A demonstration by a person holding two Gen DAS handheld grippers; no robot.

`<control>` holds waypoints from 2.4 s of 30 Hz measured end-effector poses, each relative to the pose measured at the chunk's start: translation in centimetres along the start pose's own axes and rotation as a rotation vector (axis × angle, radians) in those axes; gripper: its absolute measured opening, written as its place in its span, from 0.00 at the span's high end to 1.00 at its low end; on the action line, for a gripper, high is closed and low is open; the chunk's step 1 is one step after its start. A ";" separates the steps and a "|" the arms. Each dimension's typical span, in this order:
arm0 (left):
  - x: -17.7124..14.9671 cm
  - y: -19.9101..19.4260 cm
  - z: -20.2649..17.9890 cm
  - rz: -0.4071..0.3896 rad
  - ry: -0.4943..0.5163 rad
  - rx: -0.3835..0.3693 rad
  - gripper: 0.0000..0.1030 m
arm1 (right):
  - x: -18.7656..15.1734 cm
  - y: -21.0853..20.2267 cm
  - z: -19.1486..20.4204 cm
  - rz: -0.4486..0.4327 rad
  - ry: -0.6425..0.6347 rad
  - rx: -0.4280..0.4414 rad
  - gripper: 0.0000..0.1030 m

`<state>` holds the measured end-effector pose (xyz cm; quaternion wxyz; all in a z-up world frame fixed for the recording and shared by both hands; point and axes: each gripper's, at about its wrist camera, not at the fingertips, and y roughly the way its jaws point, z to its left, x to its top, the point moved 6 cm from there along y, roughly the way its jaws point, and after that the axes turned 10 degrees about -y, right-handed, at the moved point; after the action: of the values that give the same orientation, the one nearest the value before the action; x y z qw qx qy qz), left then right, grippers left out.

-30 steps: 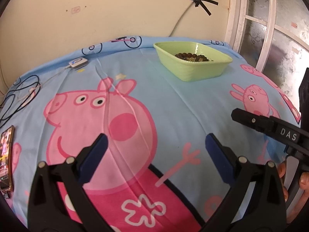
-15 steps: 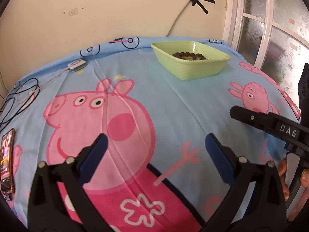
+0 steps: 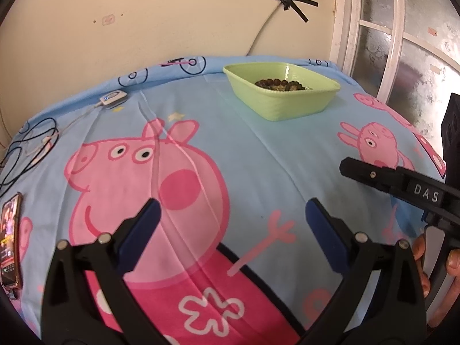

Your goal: Organize jewelry

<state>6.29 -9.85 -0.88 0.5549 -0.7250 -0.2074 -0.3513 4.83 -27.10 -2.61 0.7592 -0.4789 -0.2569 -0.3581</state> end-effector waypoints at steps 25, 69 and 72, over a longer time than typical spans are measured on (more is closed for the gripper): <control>-0.1 0.0 -0.2 -0.003 0.001 -0.003 0.06 | 0.0 0.0 0.0 -0.001 0.001 -0.001 0.83; 0.3 -0.6 0.4 -0.032 0.025 0.042 0.06 | -0.1 -0.1 0.2 -0.002 0.003 -0.004 0.83; 0.3 -0.5 0.6 -0.030 0.016 0.053 0.06 | -0.1 0.0 0.2 -0.002 0.003 -0.004 0.83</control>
<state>6.30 -9.11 -0.38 0.5703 -0.7038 -0.2233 -0.3599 4.73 -26.90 -2.58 0.7585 -0.4796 -0.2554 -0.3599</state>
